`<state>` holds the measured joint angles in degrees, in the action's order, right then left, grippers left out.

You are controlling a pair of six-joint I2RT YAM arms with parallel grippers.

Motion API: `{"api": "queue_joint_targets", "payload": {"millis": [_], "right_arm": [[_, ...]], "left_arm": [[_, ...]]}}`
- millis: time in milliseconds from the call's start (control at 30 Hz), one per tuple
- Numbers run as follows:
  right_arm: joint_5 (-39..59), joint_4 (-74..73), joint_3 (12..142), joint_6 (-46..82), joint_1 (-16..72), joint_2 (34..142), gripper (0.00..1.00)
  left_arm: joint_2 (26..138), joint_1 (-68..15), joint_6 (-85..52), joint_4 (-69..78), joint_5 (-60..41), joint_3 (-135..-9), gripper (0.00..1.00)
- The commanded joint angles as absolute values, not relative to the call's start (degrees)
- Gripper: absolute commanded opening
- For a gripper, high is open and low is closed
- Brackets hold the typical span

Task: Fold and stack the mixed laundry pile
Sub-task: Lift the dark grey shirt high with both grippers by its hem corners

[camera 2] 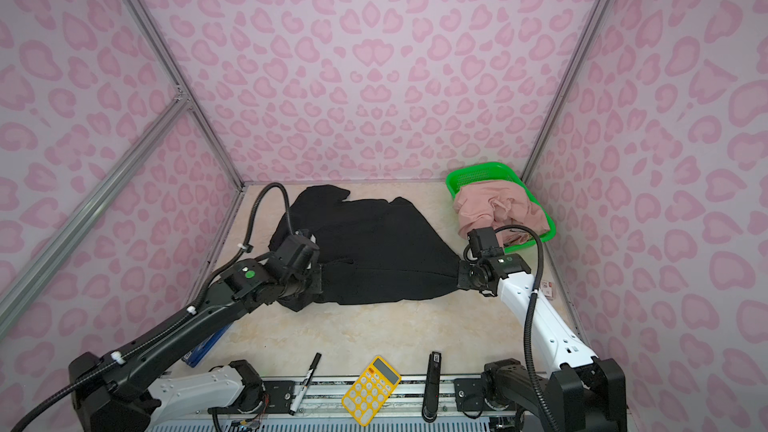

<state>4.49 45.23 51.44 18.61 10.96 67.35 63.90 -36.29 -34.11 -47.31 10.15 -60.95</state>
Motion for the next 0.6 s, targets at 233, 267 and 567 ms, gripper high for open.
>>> {"api": "queue_joint_targets", "payload": {"millis": [233,267,567], "right_arm": [[5.8,42.4,106.9,3.4,13.7,91.6,0.00],[6.0,42.6,113.5,2.1,14.3,93.4,0.00],[4.7,38.0,116.2,-2.4,19.4,82.3,0.00]], "left_arm": [[90.9,-11.8,-8.3,-50.0,-0.5,-125.5,0.03],[95.6,-11.4,-6.6,-52.0,-1.5,-136.6,0.03],[81.5,-10.6,0.0,-40.1,0.0,-128.6,0.03]]}}
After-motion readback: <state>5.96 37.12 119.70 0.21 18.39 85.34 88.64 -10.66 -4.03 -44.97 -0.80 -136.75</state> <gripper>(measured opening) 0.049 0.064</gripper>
